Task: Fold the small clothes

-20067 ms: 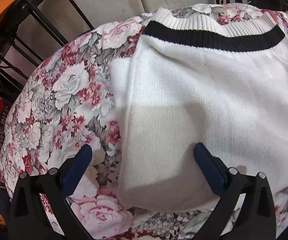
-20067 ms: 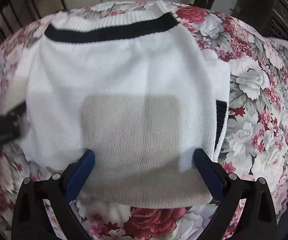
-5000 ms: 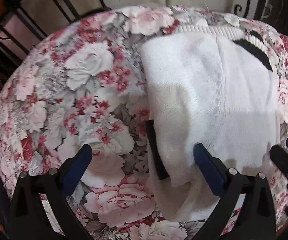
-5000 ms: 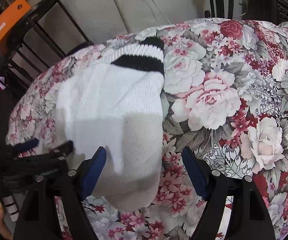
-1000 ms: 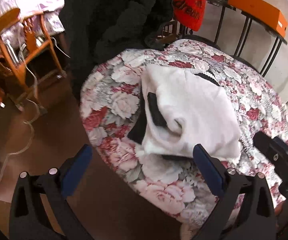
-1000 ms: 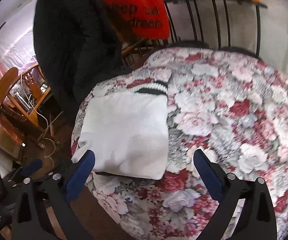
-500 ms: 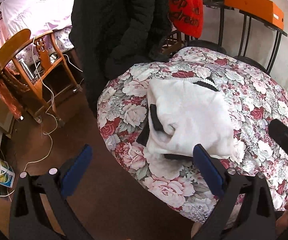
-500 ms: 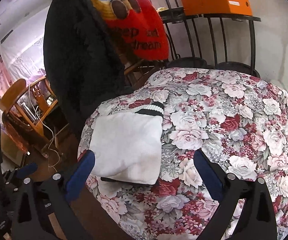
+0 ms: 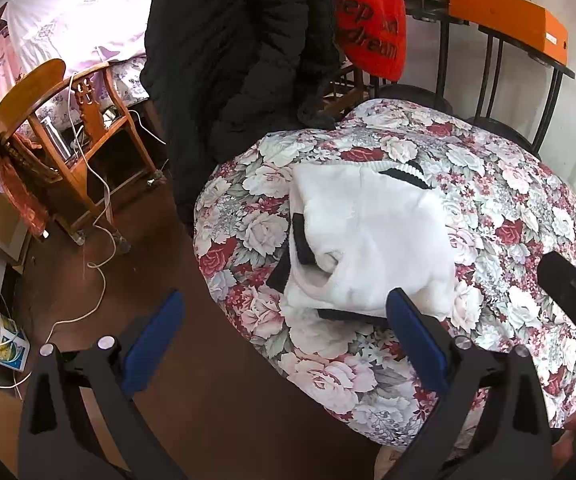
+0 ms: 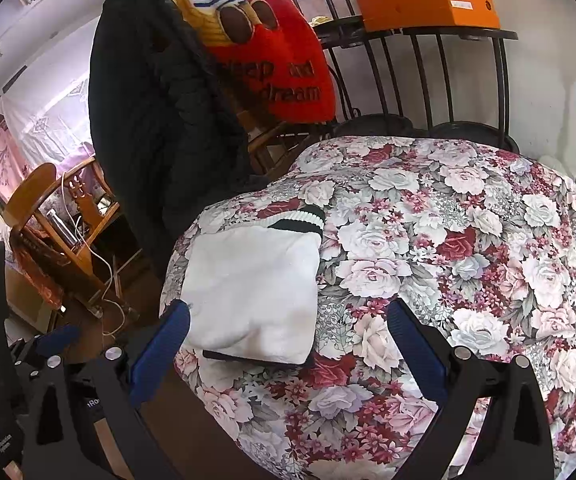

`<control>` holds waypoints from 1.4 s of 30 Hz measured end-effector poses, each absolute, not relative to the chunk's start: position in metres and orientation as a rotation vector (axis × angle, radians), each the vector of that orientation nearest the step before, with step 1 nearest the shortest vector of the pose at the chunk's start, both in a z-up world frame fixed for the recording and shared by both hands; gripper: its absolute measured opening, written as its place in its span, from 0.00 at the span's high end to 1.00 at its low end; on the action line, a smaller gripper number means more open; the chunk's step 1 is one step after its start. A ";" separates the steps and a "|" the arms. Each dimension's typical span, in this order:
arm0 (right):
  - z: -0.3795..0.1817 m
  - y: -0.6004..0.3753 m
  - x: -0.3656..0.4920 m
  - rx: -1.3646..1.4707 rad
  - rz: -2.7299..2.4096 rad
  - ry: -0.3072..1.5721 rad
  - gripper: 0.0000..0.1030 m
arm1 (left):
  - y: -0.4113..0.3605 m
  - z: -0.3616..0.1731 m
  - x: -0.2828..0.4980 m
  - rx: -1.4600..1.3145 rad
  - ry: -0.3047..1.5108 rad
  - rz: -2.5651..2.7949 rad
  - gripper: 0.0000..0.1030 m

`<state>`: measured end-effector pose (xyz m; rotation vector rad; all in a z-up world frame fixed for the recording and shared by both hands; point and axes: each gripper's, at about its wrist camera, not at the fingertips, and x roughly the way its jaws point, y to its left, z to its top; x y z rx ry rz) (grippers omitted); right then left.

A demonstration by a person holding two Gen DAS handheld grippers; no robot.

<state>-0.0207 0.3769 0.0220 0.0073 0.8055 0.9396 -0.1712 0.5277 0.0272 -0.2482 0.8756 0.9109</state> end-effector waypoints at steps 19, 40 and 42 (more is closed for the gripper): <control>0.021 0.377 -0.021 0.003 0.941 0.807 0.04 | 0.527 0.026 -0.171 -0.258 0.874 0.913 0.05; 0.021 0.372 -0.022 0.001 0.951 0.808 0.04 | 0.517 0.023 -0.180 -0.304 0.862 0.929 0.05; 0.021 0.371 -0.022 0.001 0.952 0.810 0.04 | 0.517 0.023 -0.180 -0.303 0.863 0.928 0.05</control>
